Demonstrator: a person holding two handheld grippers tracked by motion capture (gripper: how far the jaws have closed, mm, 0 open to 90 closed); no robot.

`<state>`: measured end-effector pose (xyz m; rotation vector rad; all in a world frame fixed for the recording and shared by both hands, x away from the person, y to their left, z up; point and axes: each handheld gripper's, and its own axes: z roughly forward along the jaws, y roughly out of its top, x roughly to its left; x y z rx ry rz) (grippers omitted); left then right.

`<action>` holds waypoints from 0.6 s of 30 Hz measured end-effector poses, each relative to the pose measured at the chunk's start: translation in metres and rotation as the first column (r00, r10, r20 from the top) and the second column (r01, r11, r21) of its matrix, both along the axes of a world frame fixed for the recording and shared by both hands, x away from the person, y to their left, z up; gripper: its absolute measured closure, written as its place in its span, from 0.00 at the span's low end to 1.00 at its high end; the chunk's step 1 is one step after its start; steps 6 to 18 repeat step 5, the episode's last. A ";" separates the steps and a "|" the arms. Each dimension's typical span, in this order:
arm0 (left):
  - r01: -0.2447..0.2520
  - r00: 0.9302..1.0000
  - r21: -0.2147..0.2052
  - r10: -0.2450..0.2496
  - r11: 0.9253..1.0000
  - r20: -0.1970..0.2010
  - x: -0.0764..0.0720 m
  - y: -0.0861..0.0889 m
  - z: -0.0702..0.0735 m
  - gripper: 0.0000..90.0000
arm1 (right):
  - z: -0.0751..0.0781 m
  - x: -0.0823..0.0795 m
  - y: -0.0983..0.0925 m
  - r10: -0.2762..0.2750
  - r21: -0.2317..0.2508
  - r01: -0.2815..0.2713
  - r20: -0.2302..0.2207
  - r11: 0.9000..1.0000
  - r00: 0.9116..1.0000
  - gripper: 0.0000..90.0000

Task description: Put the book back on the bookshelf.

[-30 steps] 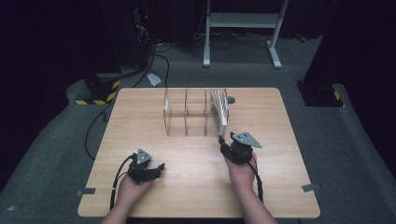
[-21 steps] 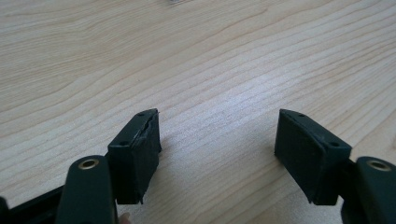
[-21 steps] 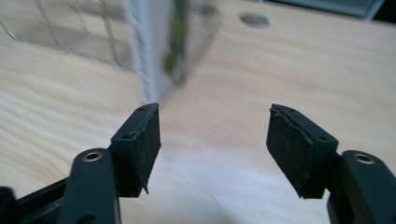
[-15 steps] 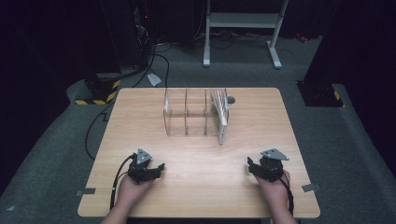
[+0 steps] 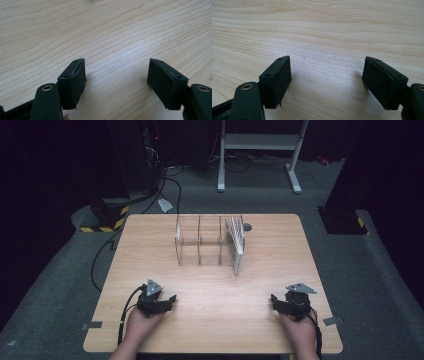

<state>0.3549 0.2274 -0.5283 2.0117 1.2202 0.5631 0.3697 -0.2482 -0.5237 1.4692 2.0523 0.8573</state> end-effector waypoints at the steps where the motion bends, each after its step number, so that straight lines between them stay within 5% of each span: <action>1: 0.000 1.000 0.000 0.000 1.000 0.000 0.000 0.000 0.000 0.35 | 0.000 0.000 0.000 -0.003 -0.001 0.003 0.000 1.000 1.000 0.26; 18: 0.001 1.000 0.000 -0.001 1.000 0.000 0.000 0.000 0.000 0.35 | 0.000 -0.001 0.001 -0.012 0.002 0.012 0.001 1.000 1.000 0.27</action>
